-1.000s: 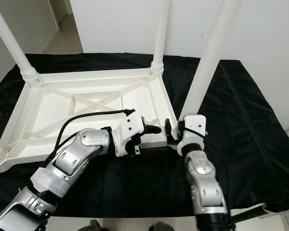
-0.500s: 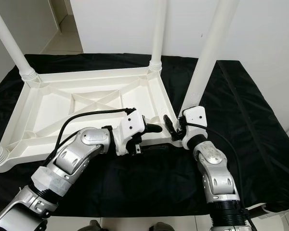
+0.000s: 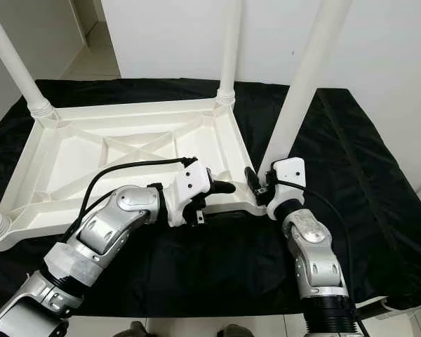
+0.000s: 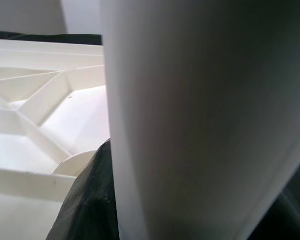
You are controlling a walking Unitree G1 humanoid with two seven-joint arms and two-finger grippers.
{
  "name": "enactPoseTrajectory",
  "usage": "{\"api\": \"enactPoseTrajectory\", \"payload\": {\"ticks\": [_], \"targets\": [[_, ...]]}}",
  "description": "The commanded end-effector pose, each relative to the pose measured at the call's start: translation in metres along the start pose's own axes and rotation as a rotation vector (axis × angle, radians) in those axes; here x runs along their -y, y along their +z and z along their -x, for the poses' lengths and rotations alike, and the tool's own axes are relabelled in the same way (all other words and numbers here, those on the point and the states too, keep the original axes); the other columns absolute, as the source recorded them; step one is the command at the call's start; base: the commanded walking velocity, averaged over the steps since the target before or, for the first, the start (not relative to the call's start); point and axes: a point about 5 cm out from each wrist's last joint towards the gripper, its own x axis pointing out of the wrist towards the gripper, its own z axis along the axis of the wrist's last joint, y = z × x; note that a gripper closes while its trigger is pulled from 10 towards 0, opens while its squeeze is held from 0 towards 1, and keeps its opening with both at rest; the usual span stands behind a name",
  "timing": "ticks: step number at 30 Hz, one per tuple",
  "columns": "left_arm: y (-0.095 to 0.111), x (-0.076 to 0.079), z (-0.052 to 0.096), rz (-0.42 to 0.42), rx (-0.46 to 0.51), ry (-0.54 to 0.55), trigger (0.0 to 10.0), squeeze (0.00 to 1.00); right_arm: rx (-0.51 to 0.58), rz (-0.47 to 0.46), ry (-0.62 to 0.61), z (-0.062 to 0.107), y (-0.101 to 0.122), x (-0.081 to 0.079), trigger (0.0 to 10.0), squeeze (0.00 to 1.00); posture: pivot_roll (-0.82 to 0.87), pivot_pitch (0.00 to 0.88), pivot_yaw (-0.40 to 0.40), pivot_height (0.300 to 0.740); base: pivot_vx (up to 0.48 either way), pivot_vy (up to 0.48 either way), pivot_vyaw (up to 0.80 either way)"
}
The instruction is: Building children table
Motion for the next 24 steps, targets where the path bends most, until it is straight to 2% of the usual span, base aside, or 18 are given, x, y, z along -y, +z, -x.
{"api": "enactPoseTrajectory", "payload": {"ticks": [1,10,14,20,22,24], "targets": [[0.000,0.002,0.000,-0.005,-0.008,-0.028,10.0,0.00,-0.100,-0.031,-0.050,0.002,-0.019,-0.007,10.0,0.00,-0.06,0.004,0.020,0.740,0.000,0.000,0.00],[0.000,0.003,0.001,-0.003,-0.010,-0.031,10.0,0.00,-0.119,-0.123,-0.247,-0.001,-0.019,-0.013,10.0,0.00,-0.06,0.006,0.021,0.740,0.000,0.000,0.00],[0.000,0.004,0.001,-0.001,-0.012,-0.032,10.0,0.00,-0.134,-0.175,-0.441,0.001,-0.018,-0.017,10.0,0.00,-0.06,0.005,0.017,0.740,0.000,0.000,0.00],[0.000,0.004,0.000,-0.001,-0.009,-0.032,10.0,0.00,-0.137,-0.141,-0.629,0.007,-0.017,-0.022,10.0,0.00,-0.05,0.000,0.005,0.740,0.000,0.000,0.00],[0.000,0.004,0.000,-0.001,-0.009,-0.031,10.0,0.00,-0.139,-0.134,-0.644,0.007,-0.017,-0.024,10.0,0.00,-0.05,0.000,0.005,0.740,0.000,0.000,0.00],[0.000,0.004,-0.001,0.002,-0.005,-0.024,10.0,0.00,-0.136,-0.168,-0.635,0.005,-0.016,-0.032,10.0,0.00,-0.05,0.000,0.001,0.740,0.000,0.000,0.00]]}}
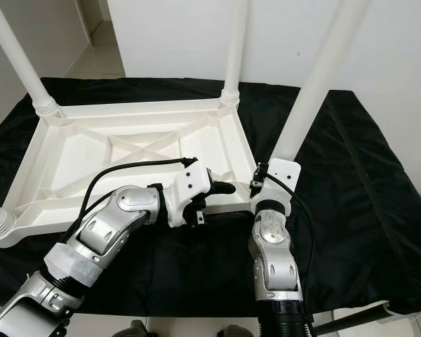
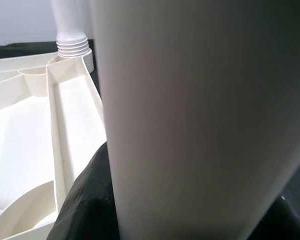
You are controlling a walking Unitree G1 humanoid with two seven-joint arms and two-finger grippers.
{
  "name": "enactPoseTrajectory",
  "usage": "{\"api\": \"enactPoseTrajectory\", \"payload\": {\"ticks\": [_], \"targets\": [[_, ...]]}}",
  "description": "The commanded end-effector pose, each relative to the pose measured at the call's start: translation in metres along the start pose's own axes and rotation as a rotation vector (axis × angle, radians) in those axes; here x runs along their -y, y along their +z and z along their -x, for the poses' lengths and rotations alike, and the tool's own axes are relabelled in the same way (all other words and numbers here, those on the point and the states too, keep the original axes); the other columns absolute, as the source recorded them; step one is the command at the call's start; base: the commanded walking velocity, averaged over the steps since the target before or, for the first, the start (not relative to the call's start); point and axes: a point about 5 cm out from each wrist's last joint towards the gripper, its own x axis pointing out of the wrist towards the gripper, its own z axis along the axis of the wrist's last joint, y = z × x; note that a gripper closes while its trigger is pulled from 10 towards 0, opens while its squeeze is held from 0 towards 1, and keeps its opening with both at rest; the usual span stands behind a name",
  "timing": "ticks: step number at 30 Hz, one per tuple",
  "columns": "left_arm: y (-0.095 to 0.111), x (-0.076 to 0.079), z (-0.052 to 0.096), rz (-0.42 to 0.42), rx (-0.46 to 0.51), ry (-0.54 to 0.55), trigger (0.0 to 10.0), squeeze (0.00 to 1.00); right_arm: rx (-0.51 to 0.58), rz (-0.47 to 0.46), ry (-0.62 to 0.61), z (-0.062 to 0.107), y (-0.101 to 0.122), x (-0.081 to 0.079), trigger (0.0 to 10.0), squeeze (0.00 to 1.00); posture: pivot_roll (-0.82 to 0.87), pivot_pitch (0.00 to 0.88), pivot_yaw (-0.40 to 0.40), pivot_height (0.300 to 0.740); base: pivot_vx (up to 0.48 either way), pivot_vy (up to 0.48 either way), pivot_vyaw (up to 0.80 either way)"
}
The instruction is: Building children table
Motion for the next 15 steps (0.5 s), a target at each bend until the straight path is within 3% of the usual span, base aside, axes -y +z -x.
{"api": "enactPoseTrajectory", "payload": {"ticks": [1,6,7,8,9,13,15], "targets": [[0.0000,0.0032,-0.0006,-0.003,-0.004,-0.022,10.0,0.00,-0.111,-0.036,-0.055,0.0078,-0.0197,-0.0021,10.0,0.00,-0.05,0.000,0.001,0.740,0.000,0.000,0.00],[0.0001,0.0049,-0.0016,-0.006,-0.003,-0.031,10.0,0.00,-0.095,-0.041,-0.036,0.0071,-0.0156,-0.0037,10.0,0.00,-0.05,0.000,-0.001,0.740,0.000,0.000,0.00],[0.0000,0.0048,-0.0015,-0.007,-0.003,-0.031,10.0,0.00,-0.091,-0.041,-0.035,0.0070,-0.0153,-0.0037,10.0,0.92,-0.05,0.000,-0.001,0.740,0.000,0.000,0.00],[0.0000,0.0043,-0.0014,-0.008,-0.004,-0.030,10.0,0.00,-0.088,-0.047,-0.029,0.0070,-0.0153,-0.0039,10.0,0.92,-0.05,0.000,-0.001,0.740,0.000,0.000,0.00],[0.0002,0.0038,-0.0012,-0.009,-0.004,-0.028,10.0,0.00,-0.083,-0.055,-0.017,0.0072,-0.0148,-0.0048,10.0,1.00,-0.05,0.000,0.000,0.740,0.000,0.000,0.00],[0.0004,0.0037,-0.0010,-0.009,-0.004,-0.028,10.0,0.00,-0.077,-0.068,0.005,0.0082,-0.0137,-0.0066,10.0,1.00,-0.05,0.000,-0.001,0.740,0.000,0.000,0.00],[0.0002,0.0044,-0.0010,-0.010,-0.004,-0.030,10.0,0.00,-0.064,-0.070,0.078,0.0103,-0.0126,-0.0075,10.0,1.00,-0.05,0.000,0.001,0.740,0.000,0.000,0.00]]}}
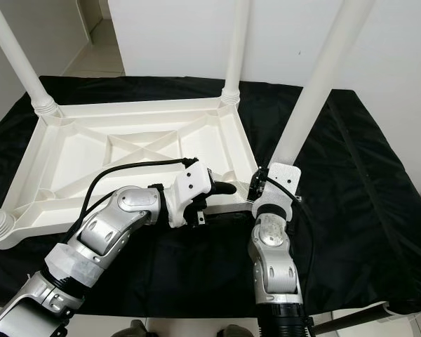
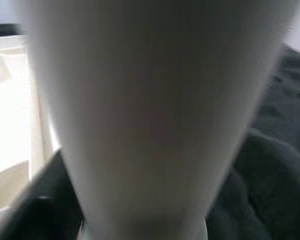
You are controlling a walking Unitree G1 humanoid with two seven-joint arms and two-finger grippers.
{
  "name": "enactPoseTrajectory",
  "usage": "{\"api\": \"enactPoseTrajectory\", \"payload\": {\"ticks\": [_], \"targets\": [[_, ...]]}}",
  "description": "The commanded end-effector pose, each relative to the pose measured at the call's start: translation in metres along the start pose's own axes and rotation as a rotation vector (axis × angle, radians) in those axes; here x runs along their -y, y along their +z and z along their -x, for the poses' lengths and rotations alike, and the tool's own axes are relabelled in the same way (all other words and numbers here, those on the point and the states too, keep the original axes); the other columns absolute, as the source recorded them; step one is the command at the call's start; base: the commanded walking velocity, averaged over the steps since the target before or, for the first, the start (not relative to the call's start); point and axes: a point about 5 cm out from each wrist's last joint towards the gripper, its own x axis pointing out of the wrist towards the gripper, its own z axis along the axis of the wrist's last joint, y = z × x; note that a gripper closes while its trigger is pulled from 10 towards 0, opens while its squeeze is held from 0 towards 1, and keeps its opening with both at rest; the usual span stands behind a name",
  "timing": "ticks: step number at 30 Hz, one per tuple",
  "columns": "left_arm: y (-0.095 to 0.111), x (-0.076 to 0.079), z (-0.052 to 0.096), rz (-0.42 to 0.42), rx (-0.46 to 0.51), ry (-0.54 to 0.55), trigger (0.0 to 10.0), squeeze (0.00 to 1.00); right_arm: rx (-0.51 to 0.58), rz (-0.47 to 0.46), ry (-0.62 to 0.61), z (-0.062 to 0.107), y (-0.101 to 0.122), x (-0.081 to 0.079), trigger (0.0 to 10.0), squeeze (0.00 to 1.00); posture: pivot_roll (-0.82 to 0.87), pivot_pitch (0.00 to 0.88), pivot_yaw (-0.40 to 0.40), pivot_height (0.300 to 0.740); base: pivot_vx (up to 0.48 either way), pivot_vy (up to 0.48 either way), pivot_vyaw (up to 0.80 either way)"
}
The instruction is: Building children table
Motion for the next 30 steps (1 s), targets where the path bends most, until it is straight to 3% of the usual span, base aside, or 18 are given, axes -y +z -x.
{"api": "enactPoseTrajectory", "payload": {"ticks": [1,9,10,15,27,28,29,30], "targets": [[0.000,0.004,0.000,-0.011,-0.008,-0.028,10.0,0.00,-0.034,-0.052,0.053,0.007,-0.006,-0.009,10.0,1.00,-0.05,0.000,0.001,0.740,0.000,0.000,0.00],[0.000,0.004,-0.001,-0.012,-0.006,-0.031,10.0,0.00,-0.026,0.014,0.211,0.006,-0.007,0.004,10.0,1.00,-0.06,0.000,0.002,0.740,0.000,0.000,0.00],[0.000,0.004,-0.001,-0.013,-0.006,-0.033,10.0,0.00,-0.029,0.044,0.268,0.005,-0.008,0.008,10.0,0.00,-0.06,0.000,0.004,0.740,0.000,0.000,0.00],[0.000,0.004,-0.002,-0.013,-0.005,-0.037,10.0,0.00,0.033,0.147,0.437,-0.002,0.000,0.019,10.0,0.00,-0.06,0.000,0.008,0.740,0.000,0.000,0.00],[0.001,0.002,-0.002,-0.012,-0.005,-0.029,10.0,0.00,0.041,0.218,0.627,-0.014,0.005,0.020,10.0,0.00,-0.06,0.000,0.011,0.740,0.000,0.000,0.00],[0.002,0.002,-0.002,-0.013,-0.005,-0.028,10.0,0.00,0.033,0.221,0.644,-0.015,0.003,0.020,7.4,0.00,-0.06,0.000,0.011,0.740,0.000,0.000,0.00],[0.002,0.001,-0.001,-0.014,-0.005,-0.024,10.0,0.00,0.011,0.222,0.669,-0.015,-0.001,0.020,2.0,0.00,-0.05,0.000,0.009,0.740,0.000,0.000,0.00],[0.002,0.001,-0.001,-0.014,-0.005,-0.024,10.0,0.00,0.011,0.222,0.669,-0.015,-0.001,0.020,2.0,0.00,-0.05,0.000,0.009,0.740,0.000,0.000,0.00]]}}
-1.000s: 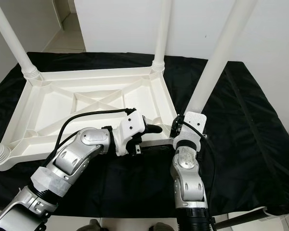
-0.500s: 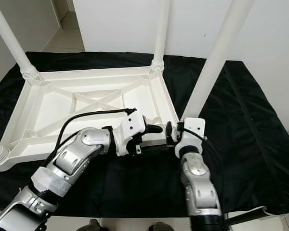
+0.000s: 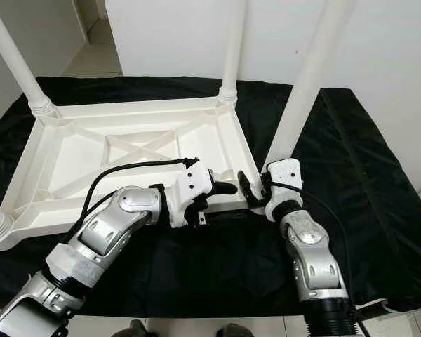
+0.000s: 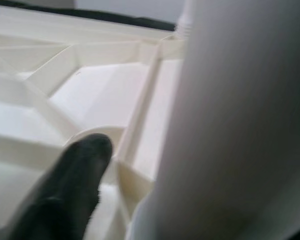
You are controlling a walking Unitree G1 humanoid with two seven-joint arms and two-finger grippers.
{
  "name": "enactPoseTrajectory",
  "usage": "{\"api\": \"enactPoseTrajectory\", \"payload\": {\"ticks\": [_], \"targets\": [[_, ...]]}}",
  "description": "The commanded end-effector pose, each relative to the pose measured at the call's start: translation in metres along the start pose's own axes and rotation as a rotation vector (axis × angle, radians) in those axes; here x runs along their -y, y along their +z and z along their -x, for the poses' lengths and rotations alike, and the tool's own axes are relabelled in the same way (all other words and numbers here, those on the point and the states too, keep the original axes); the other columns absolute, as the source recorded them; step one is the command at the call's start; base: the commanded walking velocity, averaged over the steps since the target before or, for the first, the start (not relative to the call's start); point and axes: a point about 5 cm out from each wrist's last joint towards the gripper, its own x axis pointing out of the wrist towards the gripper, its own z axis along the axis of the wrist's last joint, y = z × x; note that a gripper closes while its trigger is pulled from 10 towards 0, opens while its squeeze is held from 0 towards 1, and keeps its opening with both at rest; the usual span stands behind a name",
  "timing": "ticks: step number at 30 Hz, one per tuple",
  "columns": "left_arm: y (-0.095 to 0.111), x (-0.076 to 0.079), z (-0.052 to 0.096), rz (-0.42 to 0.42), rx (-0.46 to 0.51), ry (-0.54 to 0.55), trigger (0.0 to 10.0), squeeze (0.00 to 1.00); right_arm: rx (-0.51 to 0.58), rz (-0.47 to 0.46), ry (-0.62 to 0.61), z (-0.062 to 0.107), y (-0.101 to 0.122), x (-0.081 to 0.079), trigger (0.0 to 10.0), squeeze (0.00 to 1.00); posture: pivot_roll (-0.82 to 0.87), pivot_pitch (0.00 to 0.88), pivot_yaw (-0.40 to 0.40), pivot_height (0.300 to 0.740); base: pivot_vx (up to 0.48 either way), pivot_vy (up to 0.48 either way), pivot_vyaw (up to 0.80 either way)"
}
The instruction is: Building children table
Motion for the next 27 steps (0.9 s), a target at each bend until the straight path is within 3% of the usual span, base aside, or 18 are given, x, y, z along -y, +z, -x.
{"api": "enactPoseTrajectory", "payload": {"ticks": [1,2,3,12,13,27], "targets": [[0.0012,0.0004,0.0007,-0.014,-0.009,-0.020,10.0,0.00,-0.025,-0.019,0.052,-0.0011,-0.0057,-0.0036,2.0,0.00,-0.05,0.000,0.009,0.740,0.000,0.000,0.00],[0.0012,0.0004,0.0007,-0.014,-0.009,-0.020,10.0,0.00,-0.025,-0.019,0.052,-0.0011,-0.0057,-0.0036,2.0,0.00,-0.05,0.000,0.009,0.740,0.000,0.000,0.00],[0.0013,0.0002,0.0010,-0.014,-0.010,-0.018,10.0,0.00,-0.032,-0.025,0.064,-0.0005,-0.0076,-0.0042,0.0,0.00,-0.05,0.000,0.008,0.740,0.000,0.000,0.00],[0.0011,0.0006,0.0015,-0.013,-0.012,-0.018,10.0,0.00,-0.039,-0.038,0.102,0.0024,-0.0136,-0.0062,0.0,0.00,-0.05,0.000,0.010,0.740,0.000,0.000,0.00],[0.0010,0.0005,0.0014,-0.013,-0.013,-0.018,10.0,0.00,-0.037,-0.038,0.104,0.0024,-0.0137,-0.0061,10.0,0.00,-0.05,0.000,0.012,0.740,0.000,0.000,0.00],[0.0004,0.0008,0.0015,-0.009,-0.012,-0.019,10.0,0.00,-0.062,-0.124,-0.168,0.0006,-0.0097,-0.0086,10.0,0.00,-0.05,0.001,0.002,0.740,0.000,0.000,0.00]]}}
